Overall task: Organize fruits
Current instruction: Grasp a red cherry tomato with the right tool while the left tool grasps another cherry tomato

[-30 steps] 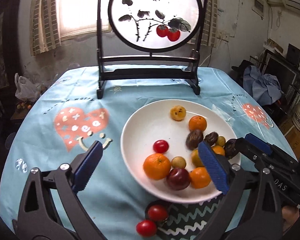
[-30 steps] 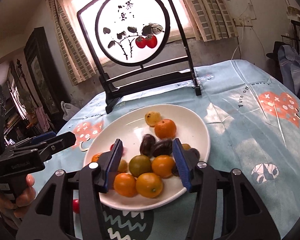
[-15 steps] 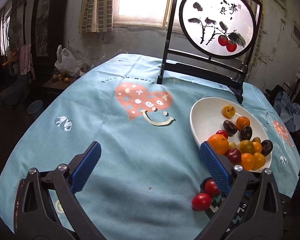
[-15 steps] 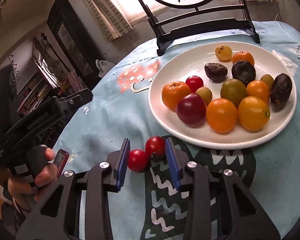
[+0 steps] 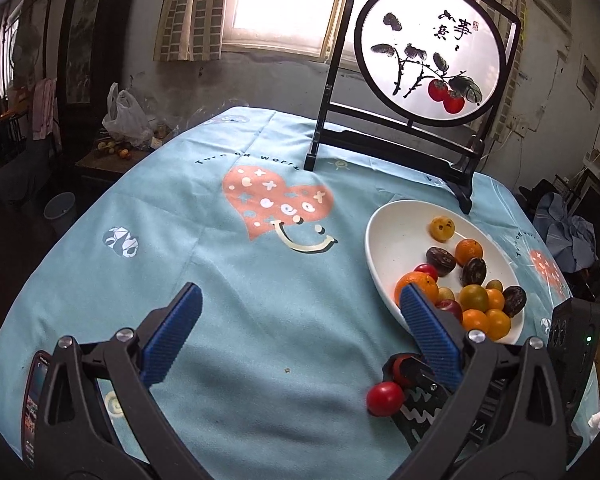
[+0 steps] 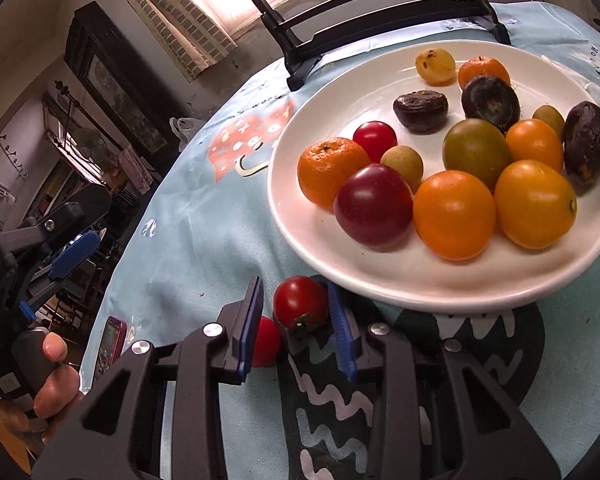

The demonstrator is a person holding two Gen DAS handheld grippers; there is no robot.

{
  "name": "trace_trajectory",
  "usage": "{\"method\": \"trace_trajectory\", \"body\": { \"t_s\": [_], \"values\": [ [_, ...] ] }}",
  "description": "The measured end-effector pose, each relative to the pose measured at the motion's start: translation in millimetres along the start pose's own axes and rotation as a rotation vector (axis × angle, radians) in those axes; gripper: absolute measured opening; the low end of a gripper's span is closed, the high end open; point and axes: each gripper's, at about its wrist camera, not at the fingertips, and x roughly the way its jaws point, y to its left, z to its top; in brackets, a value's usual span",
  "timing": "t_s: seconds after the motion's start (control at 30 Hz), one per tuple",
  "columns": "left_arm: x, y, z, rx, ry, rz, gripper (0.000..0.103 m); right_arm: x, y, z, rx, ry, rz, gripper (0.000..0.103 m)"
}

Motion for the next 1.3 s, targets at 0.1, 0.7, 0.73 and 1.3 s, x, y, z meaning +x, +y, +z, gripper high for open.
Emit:
{"method": "trace_trajectory", "body": {
  "t_s": [0.1,0.7,0.73,1.3],
  "values": [
    [1,0,0,-0.004,0.003,-0.001,0.101,5,0,-2,-0.015,0.018,-0.02,0.035],
    [18,-37,-43,0.168,0.147,-0.089,0.1,-96,-29,0,0.031,-0.248,-0.027,0.029],
    [19,-43,-48,0.199,0.157,-0.093,0.1,-97,-33,0,0.048,-0.247,-0.022,0.029],
    [47,-62,-77,0.287,0.316,-0.172,0.046,-92,-29,-3,0.04,-0.221,-0.038,0.029]
  ]
}}
